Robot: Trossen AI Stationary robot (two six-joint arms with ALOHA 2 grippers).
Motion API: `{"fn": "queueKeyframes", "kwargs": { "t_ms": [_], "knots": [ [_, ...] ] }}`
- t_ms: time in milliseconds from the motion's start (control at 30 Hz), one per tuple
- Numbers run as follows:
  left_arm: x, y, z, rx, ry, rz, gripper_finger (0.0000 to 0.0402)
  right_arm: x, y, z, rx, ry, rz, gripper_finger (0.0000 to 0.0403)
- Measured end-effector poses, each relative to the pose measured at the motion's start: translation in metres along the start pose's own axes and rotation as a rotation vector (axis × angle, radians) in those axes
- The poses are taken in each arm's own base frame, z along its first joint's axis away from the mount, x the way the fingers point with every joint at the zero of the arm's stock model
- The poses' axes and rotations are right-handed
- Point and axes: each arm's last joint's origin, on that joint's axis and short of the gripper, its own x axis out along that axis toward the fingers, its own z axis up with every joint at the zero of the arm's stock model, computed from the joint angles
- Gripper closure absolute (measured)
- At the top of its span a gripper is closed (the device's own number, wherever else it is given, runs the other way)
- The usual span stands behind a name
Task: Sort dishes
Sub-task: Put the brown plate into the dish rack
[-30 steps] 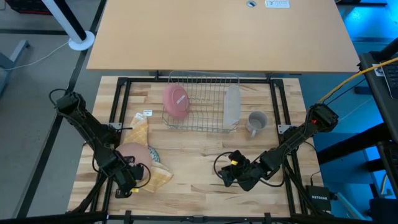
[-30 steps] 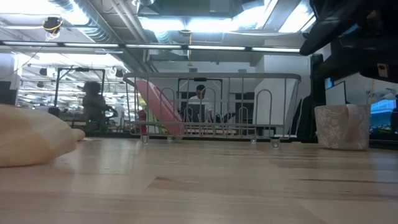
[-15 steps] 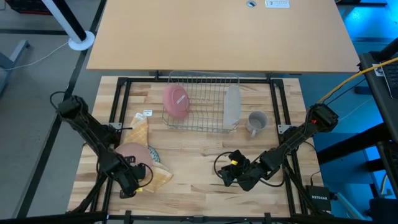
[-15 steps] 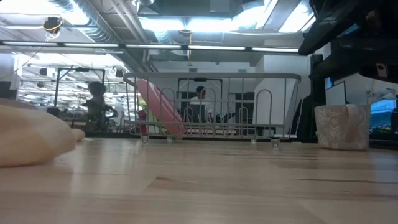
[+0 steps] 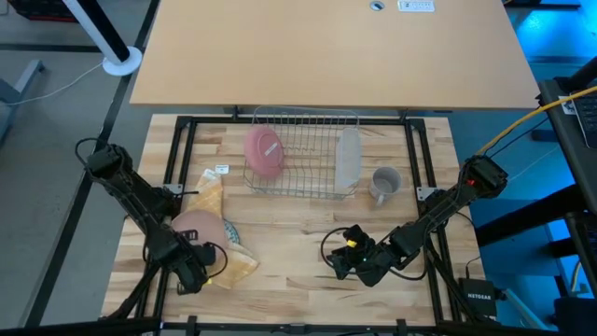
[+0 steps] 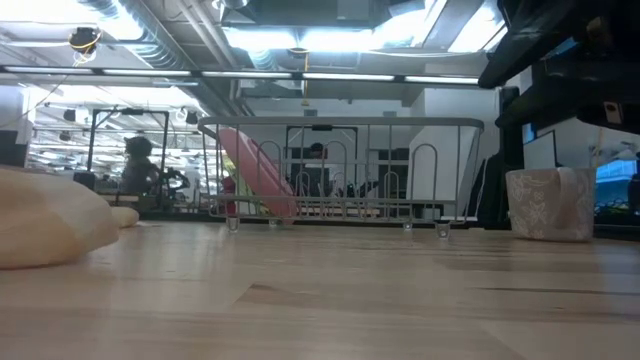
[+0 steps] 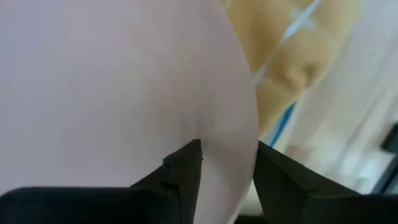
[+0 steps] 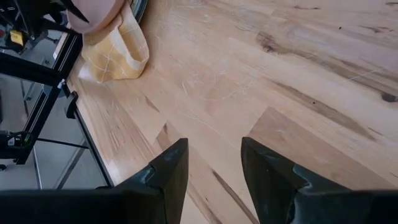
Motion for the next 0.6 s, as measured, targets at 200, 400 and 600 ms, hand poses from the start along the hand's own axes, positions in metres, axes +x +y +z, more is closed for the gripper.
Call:
{"fn": "queueKeyframes", "kwargs": {
  "t_ms": [200,400,600],
  "knots": [
    [-0.0043,0.0041,-0.0011,0.003,-0.009,0.074,0.0273,0.0,0.0,0.0,0.0,0.0,0.0,0.0249],
    [-0.0044,0.0049,0.0002,0.037,-0.054,0.101,0.0307,0.0,0.0,0.0001,0.0,-0.002,-0.001,0.0249],
    [-0.0045,0.0053,0.0,0.043,-0.053,0.106,0.0385,0.0,0.0,0.0001,-0.001,-0.002,0.0,0.0249]
  ]
}}
